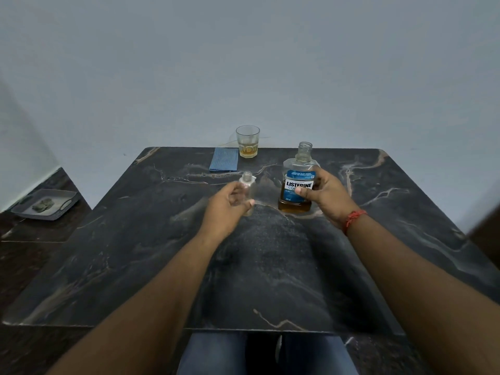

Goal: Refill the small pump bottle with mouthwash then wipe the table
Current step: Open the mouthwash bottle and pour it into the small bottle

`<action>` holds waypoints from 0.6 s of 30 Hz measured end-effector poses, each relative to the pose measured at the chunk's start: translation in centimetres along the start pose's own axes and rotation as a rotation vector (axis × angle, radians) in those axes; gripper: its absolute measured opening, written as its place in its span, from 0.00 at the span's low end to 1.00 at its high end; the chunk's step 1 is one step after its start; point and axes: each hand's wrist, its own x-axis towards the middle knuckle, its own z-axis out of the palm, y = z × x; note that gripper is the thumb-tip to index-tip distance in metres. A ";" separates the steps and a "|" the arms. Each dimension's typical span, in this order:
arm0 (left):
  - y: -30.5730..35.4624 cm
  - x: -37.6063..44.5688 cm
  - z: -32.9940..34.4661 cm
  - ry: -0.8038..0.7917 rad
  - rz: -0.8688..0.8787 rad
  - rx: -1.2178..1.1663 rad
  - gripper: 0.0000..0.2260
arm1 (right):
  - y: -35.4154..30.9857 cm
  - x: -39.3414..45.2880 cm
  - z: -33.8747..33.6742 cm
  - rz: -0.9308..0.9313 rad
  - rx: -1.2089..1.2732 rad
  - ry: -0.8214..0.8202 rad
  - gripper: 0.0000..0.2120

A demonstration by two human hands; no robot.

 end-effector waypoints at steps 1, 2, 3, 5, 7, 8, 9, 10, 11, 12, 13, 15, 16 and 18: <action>0.0 -0.8 0.4 -0.013 -0.002 0.006 0.17 | -0.1 -0.6 0.0 0.003 -0.010 -0.001 0.20; -0.1 -1.4 0.7 -0.027 -0.005 0.011 0.17 | -0.2 -1.1 0.0 0.006 -0.020 -0.004 0.20; -0.1 -2.0 1.0 -0.036 -0.005 0.018 0.16 | -0.1 -1.6 -0.1 0.008 -0.030 -0.005 0.21; -0.1 -2.8 1.5 -0.051 -0.006 0.052 0.17 | 0.0 -2.5 -0.1 0.011 -0.049 -0.005 0.22; -0.2 -3.1 1.7 -0.062 -0.007 0.075 0.17 | 0.1 -3.3 -0.2 0.015 -0.072 -0.004 0.21; -0.2 -3.3 1.8 -0.068 -0.008 0.080 0.18 | 0.2 -3.5 -0.2 0.014 -0.087 -0.005 0.21; -0.2 -3.4 1.8 -0.072 -0.010 0.086 0.19 | 0.2 -3.8 -0.2 0.011 -0.102 -0.008 0.21; -0.2 -3.5 1.9 -0.075 -0.010 0.095 0.20 | 0.3 -4.0 -0.2 0.008 -0.115 -0.007 0.22; -0.2 -3.7 1.9 -0.078 -0.006 0.101 0.21 | 0.3 -4.2 -0.2 0.003 -0.124 -0.007 0.22; -0.2 -3.8 2.0 -0.080 -0.004 0.102 0.20 | 0.3 -4.4 -0.2 -0.002 -0.132 -0.007 0.23; -0.2 -3.9 2.0 -0.079 -0.001 0.101 0.20 | 0.4 -4.5 -0.3 -0.008 -0.144 -0.009 0.23; -0.2 -4.1 2.0 -0.074 0.001 0.099 0.19 | 0.4 -4.7 -0.4 -0.017 -0.176 -0.022 0.24; -0.2 -4.2 2.0 -0.073 -0.003 0.091 0.20 | 0.4 -4.8 -0.5 -0.022 -0.196 -0.028 0.24; -0.2 -4.3 2.0 -0.072 -0.011 0.077 0.21 | 0.3 -5.0 -0.6 -0.023 -0.247 -0.034 0.25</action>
